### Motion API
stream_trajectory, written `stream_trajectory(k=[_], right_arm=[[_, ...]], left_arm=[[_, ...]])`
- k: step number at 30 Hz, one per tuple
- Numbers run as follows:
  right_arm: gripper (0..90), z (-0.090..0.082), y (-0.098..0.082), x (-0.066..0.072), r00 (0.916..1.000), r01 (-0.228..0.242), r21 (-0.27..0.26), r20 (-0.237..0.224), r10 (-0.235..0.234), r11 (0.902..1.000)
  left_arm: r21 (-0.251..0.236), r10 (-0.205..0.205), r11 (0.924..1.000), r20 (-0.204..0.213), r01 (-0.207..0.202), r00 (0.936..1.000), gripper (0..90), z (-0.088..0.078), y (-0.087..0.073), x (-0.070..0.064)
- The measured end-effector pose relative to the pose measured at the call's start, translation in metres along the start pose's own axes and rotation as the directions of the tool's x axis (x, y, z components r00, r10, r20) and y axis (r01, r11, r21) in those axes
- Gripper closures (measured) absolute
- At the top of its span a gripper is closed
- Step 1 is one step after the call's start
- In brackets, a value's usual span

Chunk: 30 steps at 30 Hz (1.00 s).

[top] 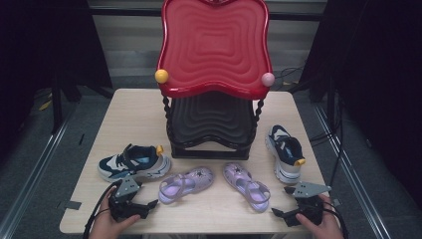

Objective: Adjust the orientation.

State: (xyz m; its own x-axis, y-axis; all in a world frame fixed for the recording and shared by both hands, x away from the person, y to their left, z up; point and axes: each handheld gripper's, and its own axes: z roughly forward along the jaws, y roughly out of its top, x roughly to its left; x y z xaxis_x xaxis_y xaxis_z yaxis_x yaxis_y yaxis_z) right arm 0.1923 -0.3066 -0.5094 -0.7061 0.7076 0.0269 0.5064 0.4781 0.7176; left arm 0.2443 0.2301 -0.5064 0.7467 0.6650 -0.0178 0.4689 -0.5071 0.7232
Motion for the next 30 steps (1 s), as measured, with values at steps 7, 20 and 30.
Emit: stream_trajectory(k=[7,20,30], right_arm=[[10.1,0.0,0.0,0.0,1.0,0.001,0.0,-0.001,-0.001,1.0],[10.1,0.0,0.0,0.0,1.0,0.0,0.0,-0.002,0.0,1.0],[10.0,0.0,0.0,-0.001,1.0,0.001,0.0,-0.005,-0.001,1.0]], left_arm=[[0.0,0.0,1.0,0.0,0.0,1.0,15.7,0.0,0.0,0.0],[0.006,-0.024,0.9997,0.018,0.024,0.9996,24.3,-0.007,-0.001,0.001],[0.021,0.048,0.9985,0.087,-0.05,0.9951,26.7,-0.001,0.016,-0.015]])
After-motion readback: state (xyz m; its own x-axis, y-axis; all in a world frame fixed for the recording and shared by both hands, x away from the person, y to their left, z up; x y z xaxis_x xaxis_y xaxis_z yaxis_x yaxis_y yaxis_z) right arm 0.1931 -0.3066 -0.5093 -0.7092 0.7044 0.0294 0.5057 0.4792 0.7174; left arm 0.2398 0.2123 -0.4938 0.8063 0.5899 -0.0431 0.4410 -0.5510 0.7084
